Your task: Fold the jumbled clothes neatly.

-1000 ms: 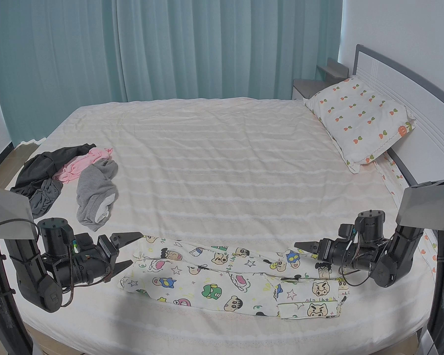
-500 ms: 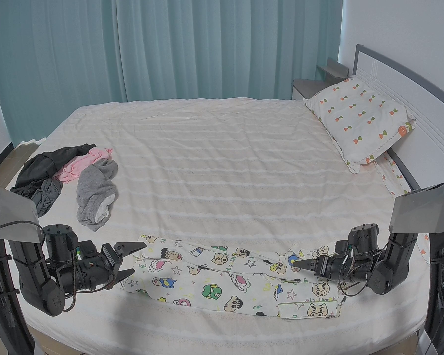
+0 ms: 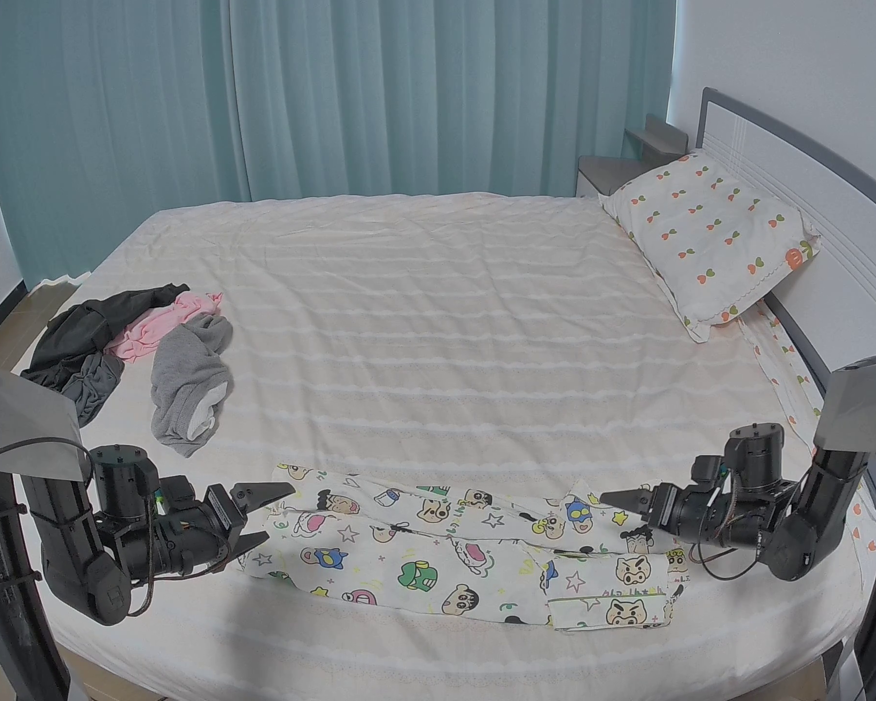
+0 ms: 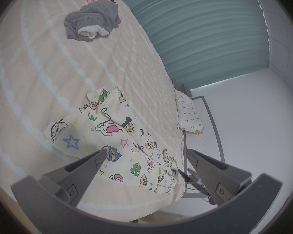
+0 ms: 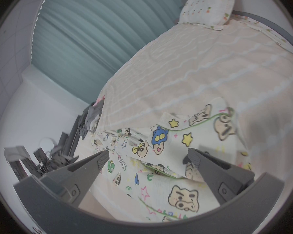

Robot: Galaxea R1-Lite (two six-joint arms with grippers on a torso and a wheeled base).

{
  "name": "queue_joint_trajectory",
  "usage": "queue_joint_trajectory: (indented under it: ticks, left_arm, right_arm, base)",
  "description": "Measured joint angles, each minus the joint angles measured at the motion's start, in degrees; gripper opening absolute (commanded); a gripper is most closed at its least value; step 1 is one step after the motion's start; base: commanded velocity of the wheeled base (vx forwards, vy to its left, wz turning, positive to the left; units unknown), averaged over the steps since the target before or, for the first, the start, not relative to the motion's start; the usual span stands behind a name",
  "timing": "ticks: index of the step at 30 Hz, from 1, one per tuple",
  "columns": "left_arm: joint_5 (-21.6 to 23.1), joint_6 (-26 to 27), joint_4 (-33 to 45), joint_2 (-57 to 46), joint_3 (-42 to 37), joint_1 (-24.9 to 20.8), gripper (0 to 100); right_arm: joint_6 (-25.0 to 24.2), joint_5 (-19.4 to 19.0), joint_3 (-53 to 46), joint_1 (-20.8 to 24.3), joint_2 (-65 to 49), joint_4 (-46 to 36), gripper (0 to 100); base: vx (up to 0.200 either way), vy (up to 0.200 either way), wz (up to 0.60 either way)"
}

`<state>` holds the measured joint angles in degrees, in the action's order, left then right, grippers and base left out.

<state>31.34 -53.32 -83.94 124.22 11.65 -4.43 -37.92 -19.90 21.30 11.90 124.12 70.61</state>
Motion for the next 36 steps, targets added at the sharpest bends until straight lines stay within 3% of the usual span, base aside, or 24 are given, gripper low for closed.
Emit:
queue_joint_trajectory:
  ticks: [5,9,24,30,36]
  left_arm:
    - [-0.01,1.32,0.00,0.48,-0.30,-0.65,100]
    - [-0.04,1.82,0.00,0.74,-0.50,-1.16,100]
    - [-1.00,2.11,0.00,1.02,-1.68,-4.50,100]
    - [-4.39,2.11,0.13,1.39,-1.27,-5.08,100]
    - [-5.01,2.12,0.11,1.91,-0.99,-5.68,100]
  right_arm:
    - [-8.58,-0.09,-3.47,-1.34,-1.33,10.83,100]
    - [-11.12,-0.79,-6.80,-1.76,-0.06,17.85,100]
    - [-11.97,-1.67,-9.25,-1.54,2.36,18.40,100]
    - [-11.86,-1.69,-9.23,-1.46,3.02,18.37,100]
    - [-11.75,-1.61,-9.18,-1.46,3.60,18.37,100]
  base:
    - [0.000,0.000,0.00]
    - [0.000,0.000,0.00]
    - [-0.040,0.000,0.00]
    - [0.000,0.000,0.00]
    - [0.000,0.033,0.00]
